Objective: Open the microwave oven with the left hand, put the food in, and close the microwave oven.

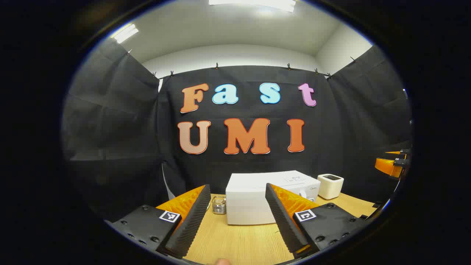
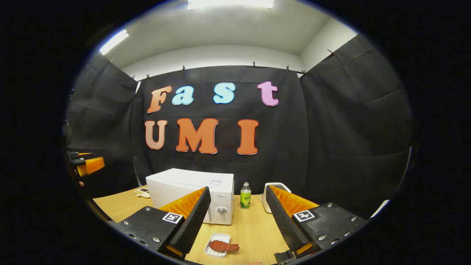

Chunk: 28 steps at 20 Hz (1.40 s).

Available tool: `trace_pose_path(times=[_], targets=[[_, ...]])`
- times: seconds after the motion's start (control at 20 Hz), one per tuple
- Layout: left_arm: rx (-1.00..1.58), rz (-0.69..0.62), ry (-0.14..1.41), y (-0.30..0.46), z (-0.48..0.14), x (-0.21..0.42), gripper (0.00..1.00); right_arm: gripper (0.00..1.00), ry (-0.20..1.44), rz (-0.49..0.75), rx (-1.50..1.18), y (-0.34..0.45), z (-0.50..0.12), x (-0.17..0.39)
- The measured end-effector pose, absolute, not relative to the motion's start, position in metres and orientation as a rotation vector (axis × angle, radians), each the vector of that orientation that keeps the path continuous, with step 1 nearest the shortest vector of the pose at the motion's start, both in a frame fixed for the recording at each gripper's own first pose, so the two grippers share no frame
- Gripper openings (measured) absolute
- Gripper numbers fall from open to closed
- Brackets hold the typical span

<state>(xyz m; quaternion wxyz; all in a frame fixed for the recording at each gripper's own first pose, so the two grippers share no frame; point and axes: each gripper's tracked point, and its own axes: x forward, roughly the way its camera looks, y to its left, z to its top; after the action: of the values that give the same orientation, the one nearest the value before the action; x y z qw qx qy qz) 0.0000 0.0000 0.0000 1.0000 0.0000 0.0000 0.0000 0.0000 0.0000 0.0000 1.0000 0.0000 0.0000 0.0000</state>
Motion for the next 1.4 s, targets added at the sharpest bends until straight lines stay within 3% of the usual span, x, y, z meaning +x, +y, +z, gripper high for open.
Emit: trace_pose_path(times=[0.05,0.15,0.2,0.4,0.5,0.9,1.0,1.25,1.4], targets=[[-0.002,-0.003,0.000,-0.002,0.000,0.000,0.97,0.93,0.001,-0.002,-0.001,-0.001,-0.001,0.000],[-0.003,-0.002,0.009,0.000,-0.003,-0.001,0.94,0.94,0.000,-0.003,0.001,-0.002,-0.001,-0.001],[-0.004,-0.004,0.012,0.000,-0.005,-0.001,0.97,0.99,0.001,-0.006,0.004,-0.003,-0.002,-0.001],[0.006,0.007,0.000,0.004,0.000,-0.004,0.97,0.99,0.001,-0.019,0.015,-0.007,-0.001,0.000],[0.014,0.011,-0.010,0.004,0.003,-0.003,0.94,0.94,-0.004,-0.019,0.012,-0.007,0.001,0.000],[0.027,0.000,-0.034,0.000,0.009,-0.008,0.97,0.94,-0.007,-0.018,0.017,-0.004,0.001,0.000],[0.020,0.003,-0.031,0.000,0.007,-0.008,0.94,0.99,-0.007,-0.020,0.021,-0.004,0.000,0.000],[-0.047,-0.061,0.000,-0.026,-0.012,0.003,0.98,0.94,-0.001,-0.023,0.023,-0.008,-0.004,0.001],[-0.057,-0.108,0.035,-0.055,-0.037,0.017,0.94,0.93,-0.001,-0.033,0.022,-0.015,-0.006,0.003]])
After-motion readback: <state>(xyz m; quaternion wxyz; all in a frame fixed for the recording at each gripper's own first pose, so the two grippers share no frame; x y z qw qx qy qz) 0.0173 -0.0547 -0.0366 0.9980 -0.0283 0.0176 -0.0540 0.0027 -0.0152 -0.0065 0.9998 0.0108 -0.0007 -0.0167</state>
